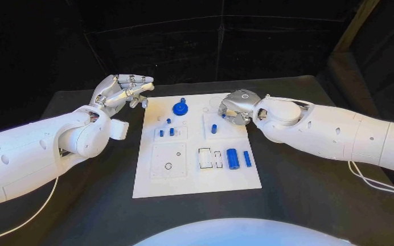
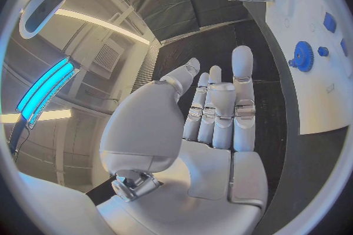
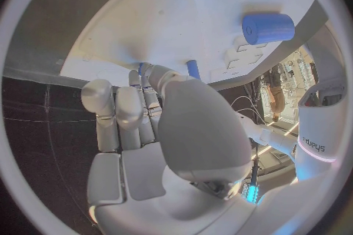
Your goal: Assemble the parts on the task board
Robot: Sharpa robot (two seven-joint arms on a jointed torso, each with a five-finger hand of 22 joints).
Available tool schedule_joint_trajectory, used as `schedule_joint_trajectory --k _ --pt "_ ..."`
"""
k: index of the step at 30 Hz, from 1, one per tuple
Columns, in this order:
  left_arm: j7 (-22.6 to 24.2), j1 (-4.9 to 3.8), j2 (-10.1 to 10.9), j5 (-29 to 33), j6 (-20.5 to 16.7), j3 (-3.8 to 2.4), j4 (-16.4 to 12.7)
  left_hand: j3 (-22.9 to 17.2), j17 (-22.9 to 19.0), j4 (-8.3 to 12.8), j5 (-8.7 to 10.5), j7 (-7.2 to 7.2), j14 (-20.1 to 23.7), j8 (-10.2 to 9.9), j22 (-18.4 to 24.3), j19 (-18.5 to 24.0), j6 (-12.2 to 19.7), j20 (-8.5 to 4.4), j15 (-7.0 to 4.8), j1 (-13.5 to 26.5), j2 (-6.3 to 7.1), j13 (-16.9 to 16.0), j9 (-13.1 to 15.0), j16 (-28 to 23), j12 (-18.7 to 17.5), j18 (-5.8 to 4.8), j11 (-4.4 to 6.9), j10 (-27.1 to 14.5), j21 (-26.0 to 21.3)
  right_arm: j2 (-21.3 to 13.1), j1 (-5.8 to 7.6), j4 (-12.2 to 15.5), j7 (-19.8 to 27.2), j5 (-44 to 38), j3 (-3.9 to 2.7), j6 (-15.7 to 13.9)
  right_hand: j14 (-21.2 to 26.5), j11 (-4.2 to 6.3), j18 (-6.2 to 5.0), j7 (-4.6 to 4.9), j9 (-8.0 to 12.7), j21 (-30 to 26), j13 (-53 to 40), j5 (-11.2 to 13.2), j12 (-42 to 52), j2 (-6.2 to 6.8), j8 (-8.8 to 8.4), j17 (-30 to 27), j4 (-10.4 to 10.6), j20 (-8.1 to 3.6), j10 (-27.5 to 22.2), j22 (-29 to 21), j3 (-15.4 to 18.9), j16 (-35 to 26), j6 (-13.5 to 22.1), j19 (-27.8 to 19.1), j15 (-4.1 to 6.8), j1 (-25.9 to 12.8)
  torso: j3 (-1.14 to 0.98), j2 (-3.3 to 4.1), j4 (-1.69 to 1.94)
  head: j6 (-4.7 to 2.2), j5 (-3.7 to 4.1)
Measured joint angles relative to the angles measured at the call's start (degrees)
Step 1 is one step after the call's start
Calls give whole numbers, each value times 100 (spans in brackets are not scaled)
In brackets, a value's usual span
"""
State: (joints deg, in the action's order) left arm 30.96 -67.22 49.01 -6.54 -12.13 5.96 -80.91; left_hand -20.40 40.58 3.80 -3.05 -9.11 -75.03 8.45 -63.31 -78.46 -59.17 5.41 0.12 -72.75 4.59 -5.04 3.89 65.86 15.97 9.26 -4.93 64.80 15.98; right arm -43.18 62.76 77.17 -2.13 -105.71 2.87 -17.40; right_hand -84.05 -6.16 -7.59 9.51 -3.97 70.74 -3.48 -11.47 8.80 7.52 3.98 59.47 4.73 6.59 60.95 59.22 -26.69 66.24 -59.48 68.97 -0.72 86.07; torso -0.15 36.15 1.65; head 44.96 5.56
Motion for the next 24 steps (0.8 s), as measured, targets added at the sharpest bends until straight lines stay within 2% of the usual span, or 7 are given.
schedule_joint_trajectory --k 4,5,18,24 --pt "-18 1 -1 3 7 0 6 0 -4 0 0 0 0 0 6 0 0 0 0 -23 -23 0 0 0 0 0 0 0 0 25 0 -17 23 65 0 22 0 14 8 -7 -14 110 -5 59 0 -40 3 26 -37 6 157 176 -85 37 -135 109 0 -84 0 -2 0 11 -3" --pt "-21 1 -1 3 8 0 7 0 -4 0 0 0 0 0 5 0 0 0 0 -22 -22 0 0 0 0 -1 0 0 0 29 0 -22 26 79 0 31 0 45 95 -4 -18 138 -6 79 0 -9 25 26 -57 -13 184 209 -105 38 -156 129 0 -115 0 -2 0 14 -3" --pt "-73 1 -3 6 25 1 16 0 -22 0 0 0 20 0 14 0 0 0 20 -22 -22 0 1 0 0 -1 0 0 0 65 25 -69 -12 243 -20 299 0 54 95 -14 -20 198 1 144 -27 -69 25 28 -96 -6 274 282 -174 82 -250 161 0 -174 0 -3 -1 54 0" --pt "-105 1 -2 7 42 1 21 32 -50 0 0 -21 23 -23 27 16 21 16 17 -36 -36 0 -4 -1 0 -1 -20 -20 -21 65 28 -54 -107 238 -23 325 0 64 93 -15 -20 219 -6 145 -62 -68 24 58 -152 -5 284 338 -229 115 -254 199 0 -174 -2 -4 -3 70 12"
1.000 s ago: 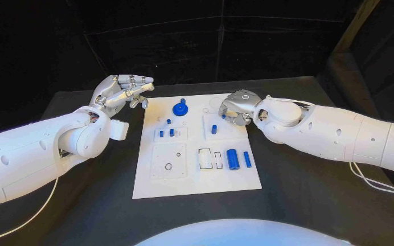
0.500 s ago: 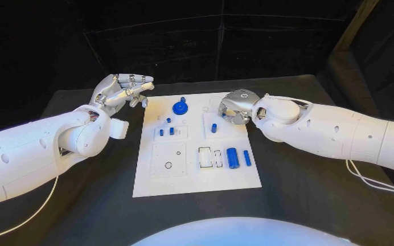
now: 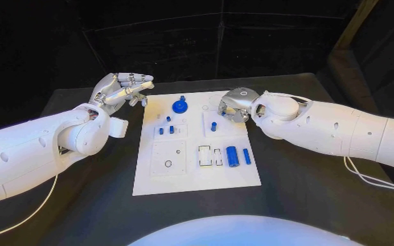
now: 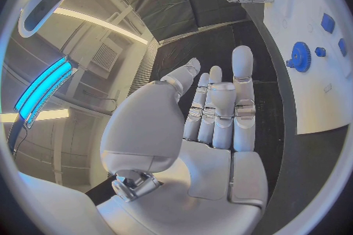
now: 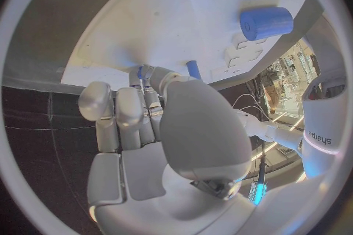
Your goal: Assemble the parts on the task board
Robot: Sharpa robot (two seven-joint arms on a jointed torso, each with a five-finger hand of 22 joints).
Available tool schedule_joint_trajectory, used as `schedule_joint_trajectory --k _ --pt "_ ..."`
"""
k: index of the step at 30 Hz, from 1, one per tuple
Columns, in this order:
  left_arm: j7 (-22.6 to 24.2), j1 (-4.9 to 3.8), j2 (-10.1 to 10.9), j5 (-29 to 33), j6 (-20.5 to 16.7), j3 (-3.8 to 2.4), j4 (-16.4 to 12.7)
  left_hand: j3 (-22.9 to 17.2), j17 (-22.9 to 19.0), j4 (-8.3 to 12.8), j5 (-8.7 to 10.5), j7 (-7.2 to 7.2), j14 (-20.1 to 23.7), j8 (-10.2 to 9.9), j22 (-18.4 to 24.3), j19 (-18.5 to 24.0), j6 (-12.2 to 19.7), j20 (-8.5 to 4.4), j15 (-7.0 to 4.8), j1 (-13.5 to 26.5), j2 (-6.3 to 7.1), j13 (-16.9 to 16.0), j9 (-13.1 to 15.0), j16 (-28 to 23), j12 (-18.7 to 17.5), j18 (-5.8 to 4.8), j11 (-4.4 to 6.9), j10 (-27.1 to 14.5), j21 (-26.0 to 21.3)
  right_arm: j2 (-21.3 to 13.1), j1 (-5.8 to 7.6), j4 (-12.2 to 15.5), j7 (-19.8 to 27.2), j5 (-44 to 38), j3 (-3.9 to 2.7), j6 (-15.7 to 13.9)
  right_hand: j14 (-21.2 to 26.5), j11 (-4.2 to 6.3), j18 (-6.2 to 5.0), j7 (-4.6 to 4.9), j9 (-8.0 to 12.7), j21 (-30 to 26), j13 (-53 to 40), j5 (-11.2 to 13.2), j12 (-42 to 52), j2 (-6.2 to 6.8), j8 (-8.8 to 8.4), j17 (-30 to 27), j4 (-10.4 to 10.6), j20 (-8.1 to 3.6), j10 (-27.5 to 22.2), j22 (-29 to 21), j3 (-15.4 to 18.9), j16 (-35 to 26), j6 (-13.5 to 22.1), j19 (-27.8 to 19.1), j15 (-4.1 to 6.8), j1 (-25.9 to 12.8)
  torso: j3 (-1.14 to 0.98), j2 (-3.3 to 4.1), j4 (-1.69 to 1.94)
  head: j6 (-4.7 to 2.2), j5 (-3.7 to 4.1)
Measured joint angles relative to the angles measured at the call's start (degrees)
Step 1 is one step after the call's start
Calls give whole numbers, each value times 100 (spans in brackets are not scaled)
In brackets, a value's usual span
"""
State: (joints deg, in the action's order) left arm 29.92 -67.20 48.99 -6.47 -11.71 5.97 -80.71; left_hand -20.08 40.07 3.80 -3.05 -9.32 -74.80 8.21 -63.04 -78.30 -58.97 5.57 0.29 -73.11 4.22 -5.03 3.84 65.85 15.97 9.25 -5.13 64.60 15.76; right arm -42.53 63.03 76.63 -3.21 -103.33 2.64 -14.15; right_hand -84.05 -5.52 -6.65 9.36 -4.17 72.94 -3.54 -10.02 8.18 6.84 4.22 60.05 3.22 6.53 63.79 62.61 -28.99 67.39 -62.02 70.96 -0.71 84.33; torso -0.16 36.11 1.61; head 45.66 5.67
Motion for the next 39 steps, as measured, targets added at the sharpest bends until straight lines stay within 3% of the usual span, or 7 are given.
schedule_joint_trajectory --k 12,16,18,28,36,39 --pt "-69 0 5 2 42 0 7 0 -27 0 0 0 38 0 21 0 0 0 3 -39 -38 0 0 -22 0 -1 2 -43 -23 -8 -21 67 -165 -77 15 -112 0 15 0 7 2 201 -9 6 -54 -16 -7 96 -243 -9 200 265 -242 117 -82 135 0 17 0 1 0 20 20" --pt "-88 0 6 2 53 0 10 0 -37 0 0 -20 38 0 22 0 20 0 3 -39 -38 0 1 -22 0 0 2 -43 -23 -31 -29 110 -197 -95 21 -188 0 21 3 -11 -6 266 -14 16 -55 -25 -7 113 -280 -21 248 347 -246 149 -104 190 0 27 1 0 0 26 20" --pt "-95 0 6 2 58 0 13 0 -38 0 0 -20 38 0 28 0 20 0 3 -39 -38 0 1 -22 0 -1 2 -43 -23 -48 -29 136 -213 -103 21 -236 0 31 91 -4 -11 272 -17 16 -56 -25 -7 123 -280 -28 258 373 -246 167 -111 197 0 27 2 -2 0 28 20" --pt "-111 0 22 4 69 0 22 0 -37 0 0 -20 38 0 28 0 20 0 3 -39 -38 0 1 -22 0 -1 2 -43 -23 -169 -28 302 -259 -104 16 -467 0 40 90 -4 -9 317 -22 51 -77 -42 -7 147 -295 -30 308 431 -261 183 -152 238 0 10 5 -4 0 36 18" --pt "-117 0 26 5 73 0 34 0 -37 0 0 -20 38 0 32 0 20 0 3 -61 -61 0 2 -21 0 -1 2 -43 -23 -376 -22 616 -286 -50 6 -647 0 40 90 -4 -8 344 -22 56 -77 -55 -7 154 -311 -30 307 456 -245 215 -152 237 0 -4 5 -5 -1 43 14" --pt "-118 0 28 5 75 0 36 0 -37 0 0 -20 37 0 32 0 20 0 3 -61 -61 0 2 -22 0 -1 2 -43 -23 -481 -23 837 -293 4 -46 -697 0 40 90 -4 -7 344 -21 56 -78 -54 -7 158 -311 -12 306 469 -245 215 -152 255 0 -4 5 -8 -1 43 10"
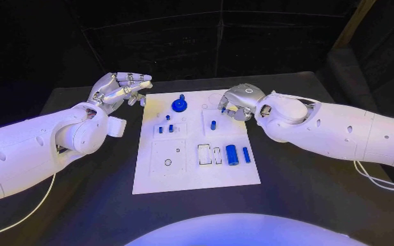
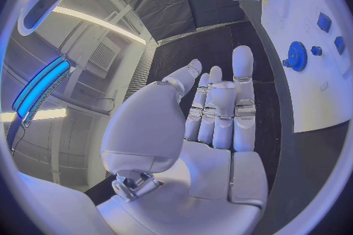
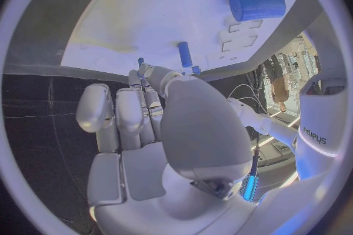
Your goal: Assemble the parts on the task board
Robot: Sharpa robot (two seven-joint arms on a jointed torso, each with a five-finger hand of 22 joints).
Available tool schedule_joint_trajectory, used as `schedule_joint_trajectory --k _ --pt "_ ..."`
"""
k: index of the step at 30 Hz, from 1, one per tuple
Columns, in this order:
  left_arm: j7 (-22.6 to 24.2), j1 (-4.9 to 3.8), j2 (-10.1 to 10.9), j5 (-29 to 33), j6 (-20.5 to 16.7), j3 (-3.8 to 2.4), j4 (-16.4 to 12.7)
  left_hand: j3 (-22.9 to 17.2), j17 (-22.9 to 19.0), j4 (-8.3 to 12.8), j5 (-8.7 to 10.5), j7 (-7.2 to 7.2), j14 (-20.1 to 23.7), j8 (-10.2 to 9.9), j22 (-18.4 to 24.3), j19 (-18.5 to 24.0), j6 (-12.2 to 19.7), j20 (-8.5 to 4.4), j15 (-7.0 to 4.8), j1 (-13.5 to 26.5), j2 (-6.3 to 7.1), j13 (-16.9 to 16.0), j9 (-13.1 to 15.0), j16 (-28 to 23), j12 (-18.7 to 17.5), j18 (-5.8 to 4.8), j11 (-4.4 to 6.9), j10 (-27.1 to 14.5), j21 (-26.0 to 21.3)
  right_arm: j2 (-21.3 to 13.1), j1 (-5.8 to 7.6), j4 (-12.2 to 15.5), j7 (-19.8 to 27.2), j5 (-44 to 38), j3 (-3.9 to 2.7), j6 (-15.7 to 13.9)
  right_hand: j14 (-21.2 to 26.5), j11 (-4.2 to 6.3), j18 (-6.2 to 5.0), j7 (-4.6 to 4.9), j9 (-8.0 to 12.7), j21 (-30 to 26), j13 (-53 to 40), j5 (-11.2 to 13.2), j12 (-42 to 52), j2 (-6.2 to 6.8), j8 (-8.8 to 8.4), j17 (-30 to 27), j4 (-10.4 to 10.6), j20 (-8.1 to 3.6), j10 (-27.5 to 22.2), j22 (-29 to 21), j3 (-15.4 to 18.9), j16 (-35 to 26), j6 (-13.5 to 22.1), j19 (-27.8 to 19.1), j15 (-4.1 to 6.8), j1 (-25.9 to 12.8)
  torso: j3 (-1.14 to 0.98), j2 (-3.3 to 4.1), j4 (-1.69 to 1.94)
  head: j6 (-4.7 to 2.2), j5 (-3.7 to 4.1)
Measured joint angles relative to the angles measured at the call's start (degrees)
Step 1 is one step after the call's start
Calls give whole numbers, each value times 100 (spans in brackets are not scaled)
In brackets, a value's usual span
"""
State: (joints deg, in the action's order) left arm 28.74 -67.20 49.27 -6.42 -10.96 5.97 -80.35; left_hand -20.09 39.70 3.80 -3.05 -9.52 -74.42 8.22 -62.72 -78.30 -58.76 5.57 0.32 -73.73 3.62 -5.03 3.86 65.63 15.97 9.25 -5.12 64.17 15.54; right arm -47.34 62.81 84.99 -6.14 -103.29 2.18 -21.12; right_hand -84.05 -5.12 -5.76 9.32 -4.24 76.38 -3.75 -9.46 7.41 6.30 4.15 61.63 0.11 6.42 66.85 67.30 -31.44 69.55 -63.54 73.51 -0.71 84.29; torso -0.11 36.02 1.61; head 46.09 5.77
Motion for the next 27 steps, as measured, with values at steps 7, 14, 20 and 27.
schedule_joint_trajectory --k 7,14,20,27 --pt "-1 0 -4 1 3 0 3 0 0 0 0 0 0 0 0 0 0 0 0 0 0 0 0 0 0 0 0 0 0 -81 25 615 -26 146 -157 -82 0 0 -1 -21 1 0 1 1 -11 1 0 8 0 3 -1 12 0 0 -20 3 0 0 1 -1 -8 -9 -55" --pt "-2 0 -26 1 6 0 2 0 0 0 0 0 0 0 0 0 0 0 0 0 0 0 1 0 0 0 0 0 0 82 43 997 -52 245 -191 -89 0 -1 -1 -21 2 0 5 4 -21 1 0 8 0 3 -1 20 0 0 -20 3 0 -1 3 2 7 12 -207" --pt "-3 0 -63 1 9 0 10 0 0 0 0 0 0 0 4 0 0 0 0 0 0 0 1 0 0 -1 0 0 0 458 45 911 -55 286 -193 -49 0 -1 -1 -21 3 23 10 13 -22 1 0 7 -19 3 -2 19 -19 0 -20 3 0 -1 6 12 12 79 -442" --pt "-3 -2 -102 2 13 -1 20 0 1 0 0 0 0 0 4 0 0 0 0 0 0 0 1 0 0 0 0 0 0 896 36 641 -33 309 -53 87 0 -1 -1 -21 3 23 7 14 -32 2 0 14 -35 3 -2 29 -4 27 -20 3 0 -1 5 17 15 176 -690"
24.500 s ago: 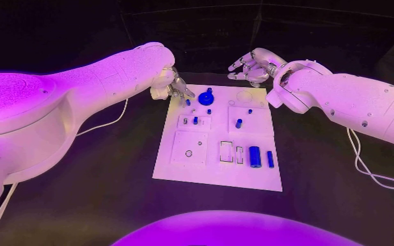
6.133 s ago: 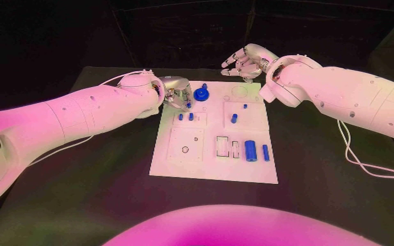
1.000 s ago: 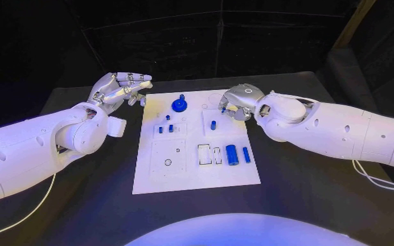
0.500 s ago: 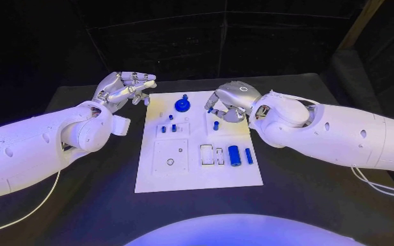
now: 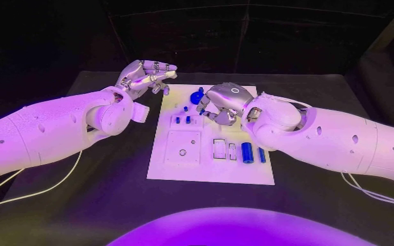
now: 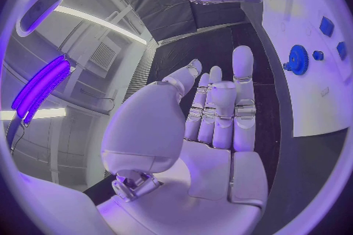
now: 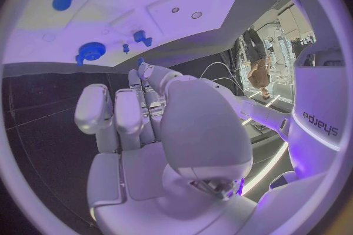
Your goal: Assemble the parts on the task board
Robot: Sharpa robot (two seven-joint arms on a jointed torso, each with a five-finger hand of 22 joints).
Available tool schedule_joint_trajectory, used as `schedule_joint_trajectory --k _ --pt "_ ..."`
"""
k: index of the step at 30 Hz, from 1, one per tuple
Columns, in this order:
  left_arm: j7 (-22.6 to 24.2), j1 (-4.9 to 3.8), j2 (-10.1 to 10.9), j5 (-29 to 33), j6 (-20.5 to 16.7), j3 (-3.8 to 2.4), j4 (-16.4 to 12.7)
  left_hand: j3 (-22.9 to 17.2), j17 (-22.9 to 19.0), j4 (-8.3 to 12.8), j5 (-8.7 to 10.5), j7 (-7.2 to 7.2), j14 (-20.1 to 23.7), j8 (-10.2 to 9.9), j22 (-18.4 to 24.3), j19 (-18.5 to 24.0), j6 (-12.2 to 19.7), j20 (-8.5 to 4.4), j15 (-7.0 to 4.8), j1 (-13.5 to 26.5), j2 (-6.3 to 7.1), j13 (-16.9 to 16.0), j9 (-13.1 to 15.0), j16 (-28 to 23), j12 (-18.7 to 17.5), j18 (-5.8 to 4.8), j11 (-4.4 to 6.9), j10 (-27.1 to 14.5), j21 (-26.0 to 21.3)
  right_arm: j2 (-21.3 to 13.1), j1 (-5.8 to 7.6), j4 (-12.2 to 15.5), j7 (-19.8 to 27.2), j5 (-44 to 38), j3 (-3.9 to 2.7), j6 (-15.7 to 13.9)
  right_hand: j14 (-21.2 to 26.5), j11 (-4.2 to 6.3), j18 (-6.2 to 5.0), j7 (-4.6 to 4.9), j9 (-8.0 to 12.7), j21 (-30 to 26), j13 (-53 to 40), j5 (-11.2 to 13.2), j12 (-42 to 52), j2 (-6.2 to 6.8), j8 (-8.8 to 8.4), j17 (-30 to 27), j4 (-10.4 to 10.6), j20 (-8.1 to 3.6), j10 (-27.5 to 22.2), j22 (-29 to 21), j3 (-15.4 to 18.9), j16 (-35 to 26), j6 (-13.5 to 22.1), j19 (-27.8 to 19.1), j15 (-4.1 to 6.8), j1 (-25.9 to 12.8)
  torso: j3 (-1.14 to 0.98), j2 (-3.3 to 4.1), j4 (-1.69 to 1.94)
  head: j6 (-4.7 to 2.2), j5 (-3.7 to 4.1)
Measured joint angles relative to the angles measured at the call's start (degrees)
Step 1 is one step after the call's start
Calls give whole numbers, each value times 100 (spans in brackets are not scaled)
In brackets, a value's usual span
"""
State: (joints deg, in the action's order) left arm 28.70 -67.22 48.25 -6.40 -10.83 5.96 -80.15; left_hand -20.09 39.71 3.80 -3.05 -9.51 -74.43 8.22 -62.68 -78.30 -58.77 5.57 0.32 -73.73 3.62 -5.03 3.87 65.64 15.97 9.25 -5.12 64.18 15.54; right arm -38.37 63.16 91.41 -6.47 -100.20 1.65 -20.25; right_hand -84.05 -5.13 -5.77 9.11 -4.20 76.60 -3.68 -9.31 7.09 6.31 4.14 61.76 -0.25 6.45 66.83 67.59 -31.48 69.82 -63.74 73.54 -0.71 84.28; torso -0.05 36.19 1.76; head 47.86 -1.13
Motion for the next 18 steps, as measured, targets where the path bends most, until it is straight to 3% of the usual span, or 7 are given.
schedule_joint_trajectory --k 8,18 --pt "0 -1 -43 0 5 0 22 0 0 0 0 0 0 0 0 0 0 0 0 0 0 0 0 0 0 -1 0 0 0 304 -112 -222 67 9 198 234 0 0 0 0 0 0 0 0 -10 0 0 0 -15 0 0 0 -15 0 0 0 0 0 -1 -1 -7 77 -180" --pt "0 -1 -92 1 15 -1 41 0 0 0 0 0 0 0 -1 0 0 0 0 0 0 0 0 0 0 0 0 0 0 501 -262 -354 135 -9 246 442 0 0 0 0 1 0 2 1 -11 1 0 -7 -29 0 -1 4 -29 0 0 0 0 0 -5 -9 -17 163 -350"
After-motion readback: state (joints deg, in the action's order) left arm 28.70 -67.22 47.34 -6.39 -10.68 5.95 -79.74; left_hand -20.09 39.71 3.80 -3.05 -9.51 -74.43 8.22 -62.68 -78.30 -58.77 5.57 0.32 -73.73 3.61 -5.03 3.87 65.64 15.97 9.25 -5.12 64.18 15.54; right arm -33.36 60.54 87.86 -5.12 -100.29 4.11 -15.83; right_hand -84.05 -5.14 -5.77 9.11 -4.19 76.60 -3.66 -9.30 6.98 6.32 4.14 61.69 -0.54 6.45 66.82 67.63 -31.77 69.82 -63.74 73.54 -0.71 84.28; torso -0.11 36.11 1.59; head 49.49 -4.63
